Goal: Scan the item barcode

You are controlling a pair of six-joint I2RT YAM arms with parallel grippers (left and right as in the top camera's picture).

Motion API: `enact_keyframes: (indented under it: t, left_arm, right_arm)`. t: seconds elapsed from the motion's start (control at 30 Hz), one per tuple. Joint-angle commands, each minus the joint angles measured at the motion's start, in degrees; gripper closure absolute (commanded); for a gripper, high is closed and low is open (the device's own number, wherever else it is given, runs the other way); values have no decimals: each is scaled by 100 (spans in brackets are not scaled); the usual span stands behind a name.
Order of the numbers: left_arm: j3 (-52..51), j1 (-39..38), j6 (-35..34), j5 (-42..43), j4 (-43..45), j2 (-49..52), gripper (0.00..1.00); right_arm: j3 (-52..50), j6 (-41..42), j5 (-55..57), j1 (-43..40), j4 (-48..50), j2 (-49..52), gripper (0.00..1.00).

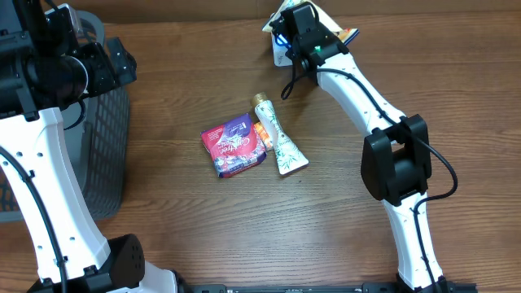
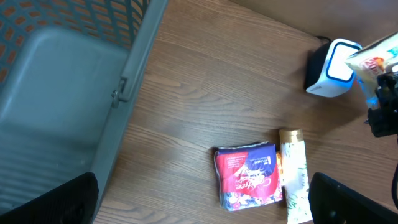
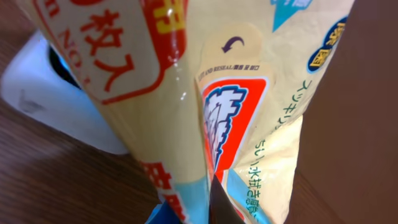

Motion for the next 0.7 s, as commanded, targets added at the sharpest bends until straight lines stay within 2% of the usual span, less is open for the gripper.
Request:
enact_keyframes:
  t: [0.0,0.13,0.23,0.27,0.37,0.67]
  left_arm:
    - [76,-11,22,-42,22,-24,0]
    - [76,-11,24,-42,22,-24,0]
    - [76,-11,22,-42,20,-24,0]
    - [76,-11,22,-42,20,-24,0]
    - [76,-11,22,-42,20,-24,0]
    - [76,-11,24,-42,20,-24,0]
  right_arm:
    - [232,896,638,-210,-50,-105,96]
    - [540,2020,505,-623,-796,-212,96]
    - [909,2677,-223,-1093,-1534,-323,96]
    - [1141,3139,-538,-1464,-1982,-376,96]
    - [1329,3746,-678,-2026,-2608,-407,96]
    - [1150,4207,-1062,-3609,-3901,-385,96]
